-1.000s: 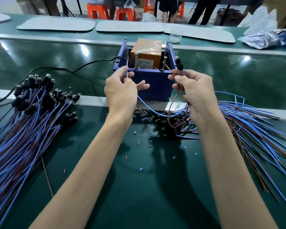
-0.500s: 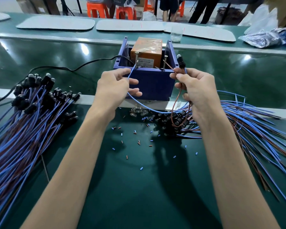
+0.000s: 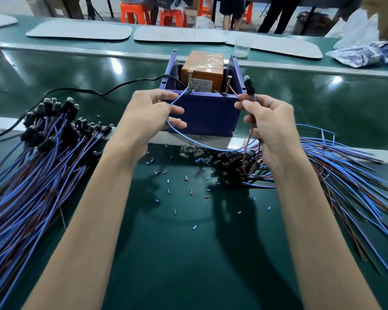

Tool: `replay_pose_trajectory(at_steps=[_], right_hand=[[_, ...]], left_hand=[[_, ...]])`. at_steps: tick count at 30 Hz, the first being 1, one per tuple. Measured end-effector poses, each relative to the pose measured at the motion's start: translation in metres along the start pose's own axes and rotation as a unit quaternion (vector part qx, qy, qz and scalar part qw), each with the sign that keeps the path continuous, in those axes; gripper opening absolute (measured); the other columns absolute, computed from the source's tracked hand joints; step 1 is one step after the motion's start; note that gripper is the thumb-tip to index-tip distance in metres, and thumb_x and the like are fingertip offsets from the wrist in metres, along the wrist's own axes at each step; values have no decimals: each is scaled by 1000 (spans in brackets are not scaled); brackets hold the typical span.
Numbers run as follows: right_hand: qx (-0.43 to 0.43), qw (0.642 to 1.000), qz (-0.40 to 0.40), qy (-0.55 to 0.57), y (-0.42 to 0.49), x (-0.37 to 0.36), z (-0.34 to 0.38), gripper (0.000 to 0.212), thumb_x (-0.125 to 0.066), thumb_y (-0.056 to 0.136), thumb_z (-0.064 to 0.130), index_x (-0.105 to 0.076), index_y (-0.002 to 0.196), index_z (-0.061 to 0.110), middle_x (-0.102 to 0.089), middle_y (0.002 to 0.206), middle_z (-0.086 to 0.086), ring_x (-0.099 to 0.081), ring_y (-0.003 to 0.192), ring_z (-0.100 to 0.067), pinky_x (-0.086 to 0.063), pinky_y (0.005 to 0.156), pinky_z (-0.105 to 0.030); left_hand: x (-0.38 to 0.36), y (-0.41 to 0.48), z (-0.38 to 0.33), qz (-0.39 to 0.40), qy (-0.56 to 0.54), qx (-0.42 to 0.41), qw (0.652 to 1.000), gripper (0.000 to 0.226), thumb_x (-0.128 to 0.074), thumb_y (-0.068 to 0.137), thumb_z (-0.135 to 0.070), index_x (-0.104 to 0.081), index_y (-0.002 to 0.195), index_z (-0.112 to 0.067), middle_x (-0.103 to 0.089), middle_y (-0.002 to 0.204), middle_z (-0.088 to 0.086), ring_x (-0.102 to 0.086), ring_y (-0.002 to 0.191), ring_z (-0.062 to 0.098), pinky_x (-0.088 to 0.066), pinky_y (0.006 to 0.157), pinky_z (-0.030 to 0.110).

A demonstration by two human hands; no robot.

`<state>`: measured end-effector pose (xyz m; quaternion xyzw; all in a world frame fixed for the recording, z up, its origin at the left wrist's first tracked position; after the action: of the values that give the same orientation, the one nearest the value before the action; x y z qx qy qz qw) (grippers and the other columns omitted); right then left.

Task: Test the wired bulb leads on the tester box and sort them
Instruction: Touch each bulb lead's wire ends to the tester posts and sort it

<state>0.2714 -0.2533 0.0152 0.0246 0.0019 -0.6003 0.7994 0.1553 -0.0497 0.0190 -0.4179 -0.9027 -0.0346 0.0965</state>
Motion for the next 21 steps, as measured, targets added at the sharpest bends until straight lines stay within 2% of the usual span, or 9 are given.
replay_pose_trajectory(at_steps=[12, 21], right_hand=[[-13, 1000, -3, 27, 1, 3, -4, 24, -54, 87, 2, -67, 77, 18, -67, 70, 6, -38, 49, -4, -26, 37, -12], [-16, 999, 8, 43, 1, 1, -2, 24, -50, 87, -1, -68, 81, 14, -65, 70, 3, -35, 45, -2, -24, 37, -12]], left_hand=[[3, -1, -2, 23, -12, -3, 1000, 34, -37, 91, 8, -63, 99, -11, -66, 83, 6, -67, 50, 13, -55, 59, 19], [5, 0, -4, 26, 0, -10, 1000, 34, -38, 93, 6, -63, 104, -14, -66, 84, 3, -68, 53, 11, -55, 61, 17]])
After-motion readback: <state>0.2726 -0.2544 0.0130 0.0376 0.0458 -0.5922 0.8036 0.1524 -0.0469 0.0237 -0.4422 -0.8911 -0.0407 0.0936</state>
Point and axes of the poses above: each hand's wrist, its own y-axis towards the middle knuckle, its own x-axis out of the back of the hand, z = x × y, the point moved 10 cm from there along y, towards the middle knuckle
